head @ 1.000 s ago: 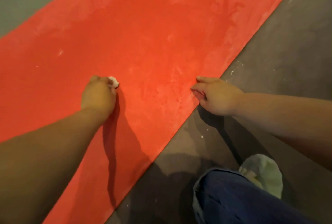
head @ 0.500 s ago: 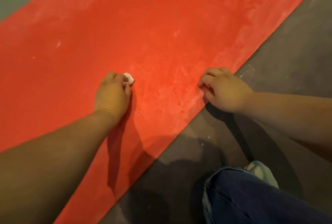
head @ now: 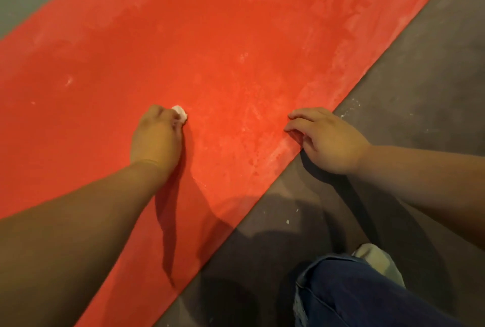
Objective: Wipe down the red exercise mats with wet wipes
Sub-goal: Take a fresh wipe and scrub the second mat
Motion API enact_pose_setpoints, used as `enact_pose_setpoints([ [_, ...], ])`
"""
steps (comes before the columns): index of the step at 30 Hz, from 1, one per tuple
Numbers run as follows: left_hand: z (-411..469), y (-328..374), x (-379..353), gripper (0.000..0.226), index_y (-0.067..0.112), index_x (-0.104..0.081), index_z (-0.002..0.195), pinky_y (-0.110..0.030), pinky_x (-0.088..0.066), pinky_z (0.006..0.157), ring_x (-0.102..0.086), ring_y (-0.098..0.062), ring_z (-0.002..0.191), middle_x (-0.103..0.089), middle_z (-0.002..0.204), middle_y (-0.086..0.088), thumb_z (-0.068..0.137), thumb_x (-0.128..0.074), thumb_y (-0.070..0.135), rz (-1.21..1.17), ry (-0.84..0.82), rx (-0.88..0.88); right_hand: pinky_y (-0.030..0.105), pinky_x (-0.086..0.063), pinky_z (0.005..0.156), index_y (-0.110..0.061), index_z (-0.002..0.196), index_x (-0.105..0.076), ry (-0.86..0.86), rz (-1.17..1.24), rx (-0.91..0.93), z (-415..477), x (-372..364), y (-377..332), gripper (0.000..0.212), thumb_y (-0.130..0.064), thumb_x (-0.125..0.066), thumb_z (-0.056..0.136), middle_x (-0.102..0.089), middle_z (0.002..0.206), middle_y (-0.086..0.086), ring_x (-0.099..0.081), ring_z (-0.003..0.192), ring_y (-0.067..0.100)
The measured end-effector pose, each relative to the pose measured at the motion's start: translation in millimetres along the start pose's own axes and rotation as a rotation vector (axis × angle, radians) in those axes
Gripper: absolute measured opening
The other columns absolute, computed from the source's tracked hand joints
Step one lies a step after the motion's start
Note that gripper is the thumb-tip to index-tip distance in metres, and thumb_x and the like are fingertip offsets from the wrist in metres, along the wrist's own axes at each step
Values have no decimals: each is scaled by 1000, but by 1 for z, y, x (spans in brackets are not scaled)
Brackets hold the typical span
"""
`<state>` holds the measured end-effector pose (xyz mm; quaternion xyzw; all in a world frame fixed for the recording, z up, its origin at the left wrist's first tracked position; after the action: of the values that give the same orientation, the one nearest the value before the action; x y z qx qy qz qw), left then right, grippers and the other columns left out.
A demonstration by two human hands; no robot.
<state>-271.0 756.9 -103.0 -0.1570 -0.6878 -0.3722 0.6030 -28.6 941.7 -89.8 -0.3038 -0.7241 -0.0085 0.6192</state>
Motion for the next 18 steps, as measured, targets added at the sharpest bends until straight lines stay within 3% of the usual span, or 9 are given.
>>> enact_pose_setpoints([
  [2, -28, 34, -9, 20, 2, -65, 90, -40, -37, 76, -56, -38, 86, -57, 93, -20, 95, -54, 17, -95, -35, 10, 42, -36, 106, -15, 122, -62, -1, 2, -1, 1, -2, 3, 39, -7, -46, 88, -48, 138, 4, -41, 128, 26],
  [5, -92, 98, -29, 5, 6, -66, 83, -36, -41, 71, -59, -33, 76, -62, 86, -14, 88, -64, 8, -249, -198, -269, 41, -36, 106, -16, 121, -62, 25, 4, -17, 5, -3, 3, 34, -12, -50, 89, -51, 135, 3, -44, 125, 26],
  [7, -107, 106, -35, 12, 7, -68, 94, -32, -42, 76, -62, -31, 82, -65, 95, -11, 82, -68, 5, -325, -223, -333, 40, -37, 104, -17, 121, -62, 70, 37, -29, 5, -2, -2, 32, -19, -52, 90, -54, 130, 5, -47, 121, 27],
  [10, -95, 85, -21, 40, 15, -53, 123, -30, -47, 83, -61, -23, 98, -57, 121, -3, 84, -58, 25, -395, -362, -353, 36, -40, 101, -21, 122, -61, 46, 81, 63, -2, -7, -21, 37, -32, -58, 88, -55, 126, 4, -51, 116, 25],
  [13, -83, 59, 2, 47, 21, -44, 121, -27, -47, 72, -59, -15, 87, -52, 120, 0, 77, -53, 34, -305, -388, -436, 35, -44, 96, -26, 127, -59, -137, 169, 129, -6, -18, -48, 49, -50, -62, 84, -52, 126, 1, -52, 112, 20],
  [16, -56, 27, 14, 44, 11, -57, 113, -33, -47, 78, -61, -29, 89, -61, 105, -10, 72, -70, 23, -83, -307, -347, 34, -46, 86, -22, 116, -67, -242, 210, 274, -4, -35, -81, 30, -32, -62, 88, -55, 115, 3, -54, 101, 21],
  [18, -38, 11, 16, 55, 7, -58, 118, -40, -45, 90, -58, -36, 101, -61, 112, -14, 70, -76, 28, 86, -330, -322, 35, -44, 88, -19, 109, -68, -338, 122, 398, 0, -43, -90, 24, -18, -53, 90, -57, 110, 2, -52, 101, 22],
])
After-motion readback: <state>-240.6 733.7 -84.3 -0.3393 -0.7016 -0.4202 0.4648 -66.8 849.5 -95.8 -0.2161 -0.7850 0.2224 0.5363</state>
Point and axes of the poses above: each hand's wrist, its own z-axis towards the middle knuckle, its own x-axis out of the back of the hand, y = z × x, the point moved 2 cm from there along z, towards the middle knuckle
